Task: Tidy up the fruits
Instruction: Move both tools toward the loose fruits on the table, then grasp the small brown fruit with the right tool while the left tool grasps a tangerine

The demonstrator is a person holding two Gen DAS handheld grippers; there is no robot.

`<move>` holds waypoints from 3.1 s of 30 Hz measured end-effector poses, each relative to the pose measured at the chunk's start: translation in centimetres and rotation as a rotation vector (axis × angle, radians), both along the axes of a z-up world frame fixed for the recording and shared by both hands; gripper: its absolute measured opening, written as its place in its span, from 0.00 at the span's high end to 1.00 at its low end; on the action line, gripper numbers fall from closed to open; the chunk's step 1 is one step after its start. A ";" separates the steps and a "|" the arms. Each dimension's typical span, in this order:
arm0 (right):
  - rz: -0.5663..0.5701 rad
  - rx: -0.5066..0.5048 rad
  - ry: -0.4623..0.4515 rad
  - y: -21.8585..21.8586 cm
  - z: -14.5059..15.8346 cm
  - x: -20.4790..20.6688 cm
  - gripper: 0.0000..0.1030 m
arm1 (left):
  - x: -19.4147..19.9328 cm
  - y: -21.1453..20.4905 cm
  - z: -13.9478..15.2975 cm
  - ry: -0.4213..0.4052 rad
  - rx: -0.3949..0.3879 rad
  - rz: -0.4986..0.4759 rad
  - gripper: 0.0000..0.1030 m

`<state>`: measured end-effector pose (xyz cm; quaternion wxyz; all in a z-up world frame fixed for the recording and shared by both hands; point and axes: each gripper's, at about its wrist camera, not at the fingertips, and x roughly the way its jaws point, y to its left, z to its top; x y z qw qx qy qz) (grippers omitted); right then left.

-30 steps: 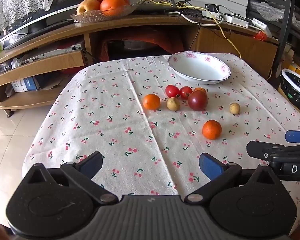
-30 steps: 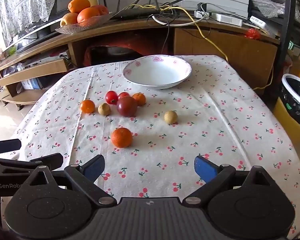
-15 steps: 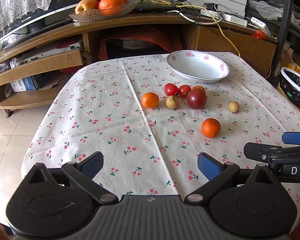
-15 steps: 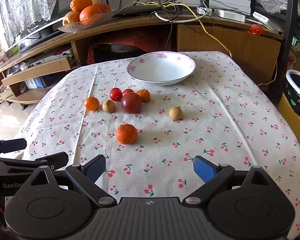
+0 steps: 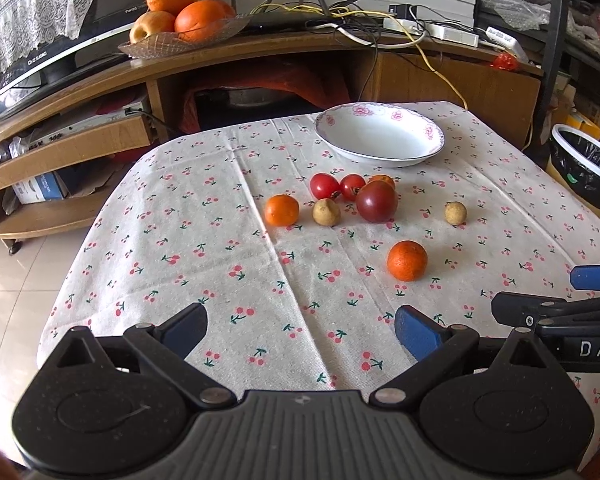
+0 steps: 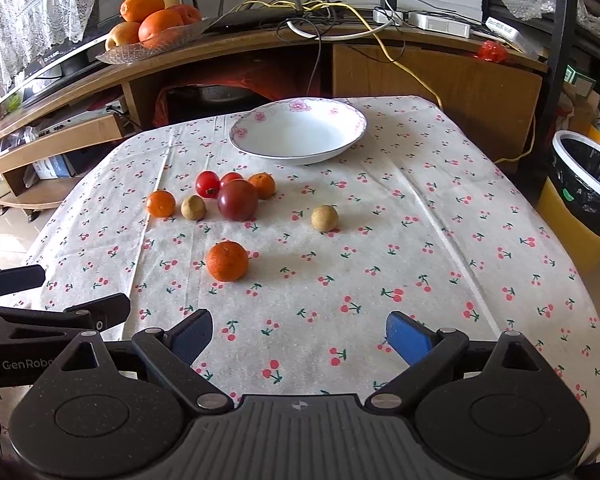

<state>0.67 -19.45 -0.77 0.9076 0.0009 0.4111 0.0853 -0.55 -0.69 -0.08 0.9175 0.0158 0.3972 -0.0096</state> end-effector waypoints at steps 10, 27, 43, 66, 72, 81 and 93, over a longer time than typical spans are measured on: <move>-0.016 -0.003 -0.002 -0.4 -0.1 -0.3 0.13 | 0.0 -0.7 0.0 -0.012 0.019 -0.019 0.00; -0.023 0.008 0.017 -0.7 -0.4 0.0 0.15 | 0.2 -0.9 -0.2 -0.009 0.023 -0.029 0.00; 0.037 0.026 0.078 0.1 -1.6 0.2 0.18 | -0.2 -0.7 -1.5 0.006 0.048 -0.067 0.04; 0.160 0.085 0.189 1.0 -2.0 -1.5 0.21 | -3.5 -0.8 -1.0 -0.024 0.154 -0.126 0.11; 0.164 0.041 0.156 1.0 -1.8 -0.4 0.22 | -1.9 -1.2 -1.5 0.005 0.142 -0.145 0.12; 0.091 0.026 0.093 -1.5 -0.5 4.7 0.22 | 3.9 -3.5 -1.0 0.014 0.095 -0.227 0.16; 0.136 -0.028 0.060 -2.3 -1.3 10.9 0.30 | 8.7 -6.0 -2.5 0.023 0.128 -0.303 0.14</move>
